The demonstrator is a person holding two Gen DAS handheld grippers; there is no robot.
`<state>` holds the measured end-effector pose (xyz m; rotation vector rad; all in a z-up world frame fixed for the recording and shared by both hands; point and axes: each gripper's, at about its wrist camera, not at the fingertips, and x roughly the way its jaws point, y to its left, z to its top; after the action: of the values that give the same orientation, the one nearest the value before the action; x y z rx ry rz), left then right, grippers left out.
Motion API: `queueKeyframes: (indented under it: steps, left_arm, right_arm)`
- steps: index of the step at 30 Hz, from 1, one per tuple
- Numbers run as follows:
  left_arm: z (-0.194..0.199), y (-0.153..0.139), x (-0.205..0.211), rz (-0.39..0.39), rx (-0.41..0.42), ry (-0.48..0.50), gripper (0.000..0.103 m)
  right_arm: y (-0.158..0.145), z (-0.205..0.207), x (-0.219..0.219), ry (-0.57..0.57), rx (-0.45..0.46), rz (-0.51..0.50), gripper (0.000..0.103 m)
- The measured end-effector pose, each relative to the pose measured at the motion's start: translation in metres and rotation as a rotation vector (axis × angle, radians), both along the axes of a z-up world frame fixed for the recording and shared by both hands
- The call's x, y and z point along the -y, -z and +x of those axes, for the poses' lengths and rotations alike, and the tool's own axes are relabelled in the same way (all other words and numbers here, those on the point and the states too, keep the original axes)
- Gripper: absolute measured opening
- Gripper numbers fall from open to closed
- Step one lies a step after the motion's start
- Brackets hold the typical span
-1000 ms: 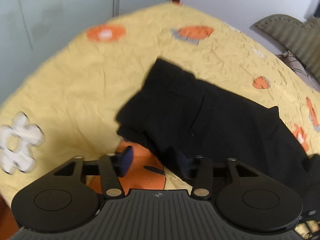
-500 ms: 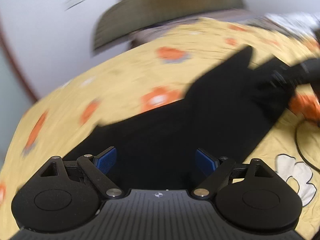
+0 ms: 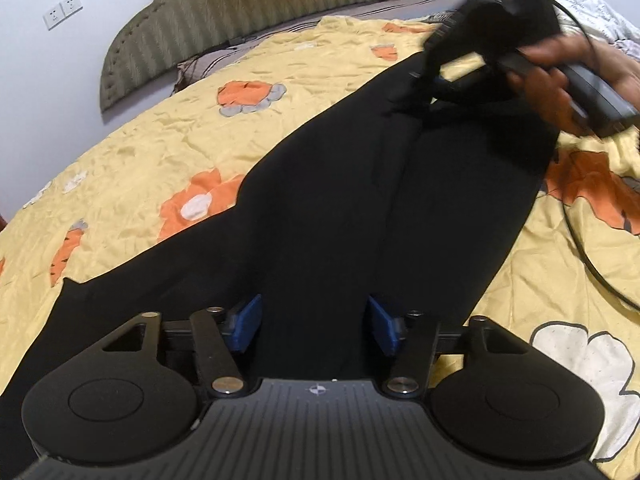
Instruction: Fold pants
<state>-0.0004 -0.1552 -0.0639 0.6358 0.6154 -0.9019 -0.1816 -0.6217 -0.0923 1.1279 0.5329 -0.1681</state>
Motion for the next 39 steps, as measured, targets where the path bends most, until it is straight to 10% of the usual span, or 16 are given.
queueKeyframes:
  steps: [9, 13, 15, 17, 24, 31, 39]
  left_arm:
    - [0.013, 0.001, -0.003, -0.082, -0.107, -0.055, 0.049]
    - [0.009, 0.004, -0.003, -0.095, -0.077, -0.033, 0.049]
    - [0.009, 0.005, -0.003, -0.106, -0.076, -0.023, 0.049]
    - [0.01, 0.006, -0.002, -0.111, -0.075, -0.012, 0.051]
    - [0.01, 0.009, 0.002, -0.117, -0.041, -0.033, 0.064]
    - [0.02, 0.005, 0.002, -0.139, -0.141, -0.104, 0.061]
    - [0.021, 0.005, 0.0, -0.152, -0.147, -0.098, 0.061]
  right_arm:
    - [-0.074, 0.134, -0.014, -0.111, -0.029, -0.25, 0.006]
    - [-0.094, 0.098, -0.018, -0.034, 0.019, -0.267, 0.008]
    - [-0.082, 0.055, -0.019, 0.016, 0.002, -0.232, 0.027]
    - [-0.063, 0.018, -0.02, 0.073, -0.081, -0.218, 0.081]
    - [-0.021, -0.003, -0.015, 0.123, -0.119, -0.093, 0.083]
    - [-0.086, 0.13, -0.045, -0.119, 0.101, -0.113, 0.082]
    - [-0.114, 0.139, -0.062, -0.019, 0.037, -0.435, 0.082]
